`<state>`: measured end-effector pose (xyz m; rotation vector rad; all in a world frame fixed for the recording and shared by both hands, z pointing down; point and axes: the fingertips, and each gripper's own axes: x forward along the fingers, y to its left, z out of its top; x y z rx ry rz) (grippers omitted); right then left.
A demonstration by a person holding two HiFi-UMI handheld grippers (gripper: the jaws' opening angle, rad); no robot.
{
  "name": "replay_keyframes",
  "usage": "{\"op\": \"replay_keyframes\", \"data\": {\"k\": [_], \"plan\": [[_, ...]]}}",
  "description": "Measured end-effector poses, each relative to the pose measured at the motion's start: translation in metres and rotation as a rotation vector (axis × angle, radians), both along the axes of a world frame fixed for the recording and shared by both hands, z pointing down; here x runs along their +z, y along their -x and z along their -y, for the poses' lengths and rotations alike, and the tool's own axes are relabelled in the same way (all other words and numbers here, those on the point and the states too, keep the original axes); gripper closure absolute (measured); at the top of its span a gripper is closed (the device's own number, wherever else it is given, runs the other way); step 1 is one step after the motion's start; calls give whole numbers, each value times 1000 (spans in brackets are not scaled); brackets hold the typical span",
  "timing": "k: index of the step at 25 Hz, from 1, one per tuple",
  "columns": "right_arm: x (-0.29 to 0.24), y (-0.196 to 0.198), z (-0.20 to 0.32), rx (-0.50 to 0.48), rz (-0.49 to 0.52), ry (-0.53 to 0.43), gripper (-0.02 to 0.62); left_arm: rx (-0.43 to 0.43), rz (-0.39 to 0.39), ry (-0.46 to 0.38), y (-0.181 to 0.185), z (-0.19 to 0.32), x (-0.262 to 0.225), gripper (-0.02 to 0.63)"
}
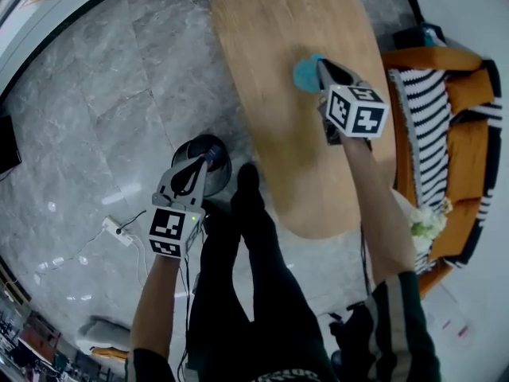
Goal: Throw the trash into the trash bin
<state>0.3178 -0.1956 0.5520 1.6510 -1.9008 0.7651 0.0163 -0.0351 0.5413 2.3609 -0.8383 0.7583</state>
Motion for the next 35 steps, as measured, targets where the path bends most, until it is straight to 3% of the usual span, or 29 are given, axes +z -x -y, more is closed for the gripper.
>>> {"op": "replay_keyframes", "data": {"k": [8, 16, 23, 35], "plan": [[-46, 91, -26, -94, 106, -76, 587, -68, 4, -40, 51, -26, -20, 606], [-47, 204, -65, -240, 178, -71, 588, -172, 13, -50, 112, -51, -26, 606], [-17, 282, -101, -331, 203, -5, 588, -260, 11, -26, 158, -79, -14, 606], [86, 359, -172, -384, 192, 178, 588, -355, 5, 26, 220, -117, 26, 606]]}}
